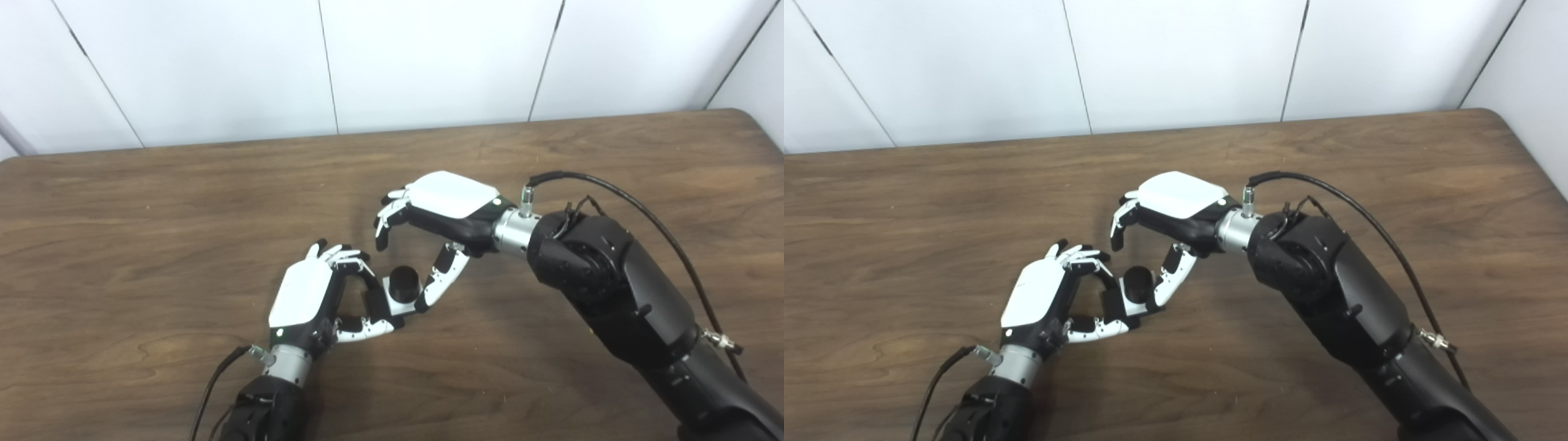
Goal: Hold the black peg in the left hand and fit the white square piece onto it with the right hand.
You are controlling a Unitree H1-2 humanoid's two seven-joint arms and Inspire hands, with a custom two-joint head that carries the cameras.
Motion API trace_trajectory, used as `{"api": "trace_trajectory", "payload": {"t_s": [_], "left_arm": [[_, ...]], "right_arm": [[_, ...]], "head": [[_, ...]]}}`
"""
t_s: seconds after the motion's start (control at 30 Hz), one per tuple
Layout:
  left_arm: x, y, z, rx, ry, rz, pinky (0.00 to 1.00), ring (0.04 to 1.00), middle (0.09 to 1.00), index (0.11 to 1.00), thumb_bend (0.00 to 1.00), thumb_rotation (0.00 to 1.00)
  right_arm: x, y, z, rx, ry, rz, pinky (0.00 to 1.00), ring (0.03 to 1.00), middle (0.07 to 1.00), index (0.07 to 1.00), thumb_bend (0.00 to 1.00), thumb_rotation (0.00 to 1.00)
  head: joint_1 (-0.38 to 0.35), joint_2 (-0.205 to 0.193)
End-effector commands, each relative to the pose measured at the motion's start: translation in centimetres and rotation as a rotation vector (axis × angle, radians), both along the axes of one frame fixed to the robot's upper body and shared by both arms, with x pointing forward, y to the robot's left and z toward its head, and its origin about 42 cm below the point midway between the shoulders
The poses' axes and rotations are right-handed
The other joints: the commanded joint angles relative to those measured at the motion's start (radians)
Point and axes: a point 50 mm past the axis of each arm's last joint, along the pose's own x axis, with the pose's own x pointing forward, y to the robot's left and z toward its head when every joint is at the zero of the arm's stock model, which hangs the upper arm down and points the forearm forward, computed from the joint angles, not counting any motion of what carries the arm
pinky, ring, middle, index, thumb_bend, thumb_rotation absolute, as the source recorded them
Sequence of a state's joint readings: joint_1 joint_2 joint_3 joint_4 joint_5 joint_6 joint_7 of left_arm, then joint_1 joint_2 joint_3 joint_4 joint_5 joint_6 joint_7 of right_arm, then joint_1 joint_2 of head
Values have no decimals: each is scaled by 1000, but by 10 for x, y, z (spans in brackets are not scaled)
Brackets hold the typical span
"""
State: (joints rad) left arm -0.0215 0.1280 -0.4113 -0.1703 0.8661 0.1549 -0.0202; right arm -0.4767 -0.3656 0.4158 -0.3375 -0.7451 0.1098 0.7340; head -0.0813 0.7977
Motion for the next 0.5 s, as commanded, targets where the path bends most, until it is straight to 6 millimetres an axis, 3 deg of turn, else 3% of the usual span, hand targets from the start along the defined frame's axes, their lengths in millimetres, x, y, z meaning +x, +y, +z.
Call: {"api": "trace_trajectory", "payload": {"t_s": [0.0,0.27,0.47], "left_arm": [[-2,-4,-8,13,52,-30,1000,869,771,485,522,54],[-2,-5,-8,19,49,-30,1000,867,771,485,521,55],[0,-3,-8,20,50,-26,1000,864,768,485,522,55]], "right_arm": [[4,-3,14,15,-51,2,930,923,819,671,958,318],[2,-7,15,25,-48,-20,941,921,825,705,984,312],[-4,-27,14,35,-40,-63,942,929,830,712,983,307]], "head": [[-1,1],[-1,1],[-5,2]]}}
